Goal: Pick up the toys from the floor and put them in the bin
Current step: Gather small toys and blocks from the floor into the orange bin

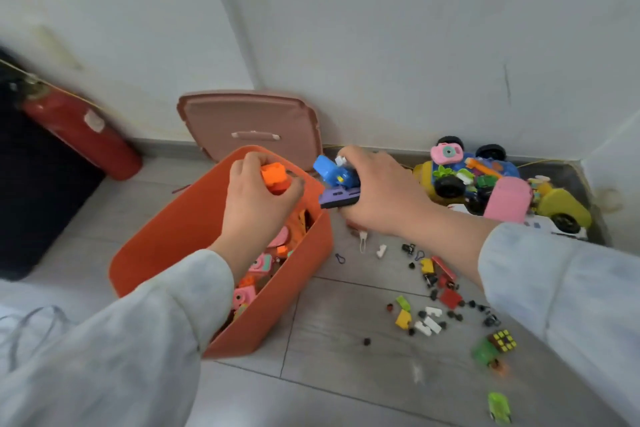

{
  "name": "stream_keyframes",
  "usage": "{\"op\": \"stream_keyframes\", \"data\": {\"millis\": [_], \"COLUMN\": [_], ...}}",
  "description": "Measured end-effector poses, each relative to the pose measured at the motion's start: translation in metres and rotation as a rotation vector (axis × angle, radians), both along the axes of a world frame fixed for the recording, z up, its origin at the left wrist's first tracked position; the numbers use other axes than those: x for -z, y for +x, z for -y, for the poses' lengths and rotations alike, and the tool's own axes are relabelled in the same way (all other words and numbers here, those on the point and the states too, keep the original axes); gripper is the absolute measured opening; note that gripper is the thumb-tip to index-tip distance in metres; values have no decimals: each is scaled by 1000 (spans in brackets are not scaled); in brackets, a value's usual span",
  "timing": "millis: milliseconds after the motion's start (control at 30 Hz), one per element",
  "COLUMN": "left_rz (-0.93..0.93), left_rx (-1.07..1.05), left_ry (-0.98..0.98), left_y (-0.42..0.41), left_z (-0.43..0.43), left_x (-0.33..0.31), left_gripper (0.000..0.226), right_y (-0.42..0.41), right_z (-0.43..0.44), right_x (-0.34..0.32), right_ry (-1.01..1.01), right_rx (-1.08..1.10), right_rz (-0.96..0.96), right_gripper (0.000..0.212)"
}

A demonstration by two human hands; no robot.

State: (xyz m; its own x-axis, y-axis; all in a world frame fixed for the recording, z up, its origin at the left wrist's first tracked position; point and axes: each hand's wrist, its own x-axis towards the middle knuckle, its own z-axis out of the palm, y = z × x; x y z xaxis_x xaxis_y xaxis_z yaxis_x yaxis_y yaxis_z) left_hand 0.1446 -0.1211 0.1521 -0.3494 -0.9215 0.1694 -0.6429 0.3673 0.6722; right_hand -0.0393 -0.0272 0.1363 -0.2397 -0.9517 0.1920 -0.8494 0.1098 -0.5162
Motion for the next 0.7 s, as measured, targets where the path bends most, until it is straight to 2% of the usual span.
{"op": "stream_keyframes", "data": {"millis": [133, 267, 467, 700], "left_rz": [111, 116, 108, 91], "left_rx": [-42, -68, -168, -190], "left_ry": [-9, 35, 104, 82], "left_y": [45, 72, 104, 105], "left_z": [21, 28, 33, 30], "left_x": [2, 11, 29, 42], "left_gripper": [51, 62, 58, 45], "right_y": [31, 55, 85, 88], "right_z": [45, 75, 94, 89], "right_x": [-5, -8, 9, 19], "right_ry": [28, 70, 123, -31], "right_rx": [-121, -219, -325, -349], "right_rz": [-6, -52, -29, 52], "right_gripper": [52, 57, 89, 66]}}
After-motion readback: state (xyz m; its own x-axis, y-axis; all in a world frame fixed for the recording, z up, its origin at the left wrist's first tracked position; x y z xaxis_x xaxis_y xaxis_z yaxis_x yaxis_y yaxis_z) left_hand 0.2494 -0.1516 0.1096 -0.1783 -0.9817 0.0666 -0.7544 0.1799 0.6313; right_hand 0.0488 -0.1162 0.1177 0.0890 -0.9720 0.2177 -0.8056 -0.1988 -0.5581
